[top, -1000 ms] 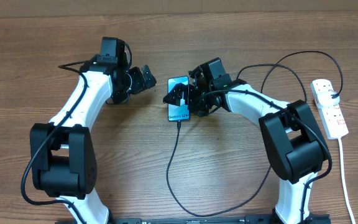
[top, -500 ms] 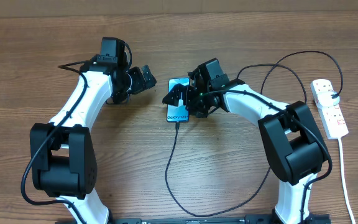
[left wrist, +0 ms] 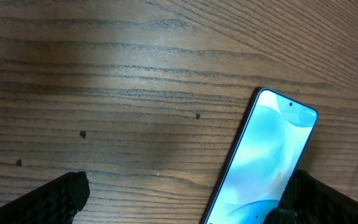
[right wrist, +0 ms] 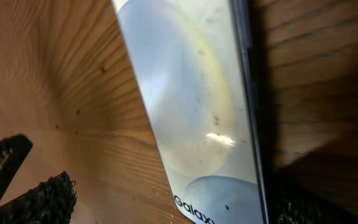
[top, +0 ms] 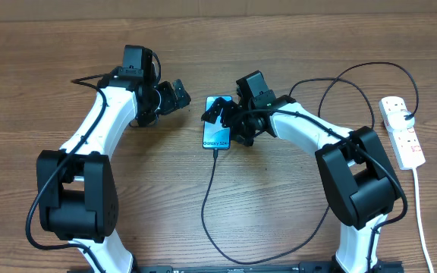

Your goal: Plug charger to phone and switch on socket

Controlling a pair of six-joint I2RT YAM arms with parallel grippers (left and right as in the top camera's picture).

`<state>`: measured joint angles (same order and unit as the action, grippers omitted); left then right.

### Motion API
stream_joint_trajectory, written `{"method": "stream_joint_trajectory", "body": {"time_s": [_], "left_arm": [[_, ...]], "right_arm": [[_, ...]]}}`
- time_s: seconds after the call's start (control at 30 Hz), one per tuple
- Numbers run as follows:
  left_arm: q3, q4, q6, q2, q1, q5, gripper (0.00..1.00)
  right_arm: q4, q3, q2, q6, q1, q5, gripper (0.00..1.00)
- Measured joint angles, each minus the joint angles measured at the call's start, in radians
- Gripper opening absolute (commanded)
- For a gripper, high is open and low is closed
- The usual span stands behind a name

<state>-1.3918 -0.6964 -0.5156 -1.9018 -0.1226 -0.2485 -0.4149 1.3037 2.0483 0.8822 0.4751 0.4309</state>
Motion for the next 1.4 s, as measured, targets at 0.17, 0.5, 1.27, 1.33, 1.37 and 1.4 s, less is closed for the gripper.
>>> {"method": "stream_joint_trajectory", "body": {"time_s": [0.17,0.5,1.27,1.33,1.37,1.4], "left_arm": [[0.0,0.0,0.0,0.0,0.0,0.0,1.0],[0.0,0.0,0.0,0.0,0.0,0.0,1.0],[0.0,0.0,0.0,0.0,0.0,0.0,1.0],[0.0,0.0,0.0,0.0,0.0,0.0,1.0],[0.0,0.0,0.0,0.0,0.0,0.0,1.0],[0.0,0.0,0.0,0.0,0.0,0.0,1.0]], "right_arm": [[-0.006,0.003,-0.003,0.048,0.003,-0.031,1.0],[-0.016,0.006,-0.004,0.087,0.005,-0.055,1.0],[-0.994,0.296,-0.003,-0.187,-0.201,-0.433,1.0],[-1.024,0.323,-0.008,-0.185,-0.242,-0.494,1.0],[-1.036,0.338,-0.016,-0.182,-0.277,-0.533,1.0],[-1.039,0.341,-0.02,-0.182,-0.29,-0.545,1.0]]}}
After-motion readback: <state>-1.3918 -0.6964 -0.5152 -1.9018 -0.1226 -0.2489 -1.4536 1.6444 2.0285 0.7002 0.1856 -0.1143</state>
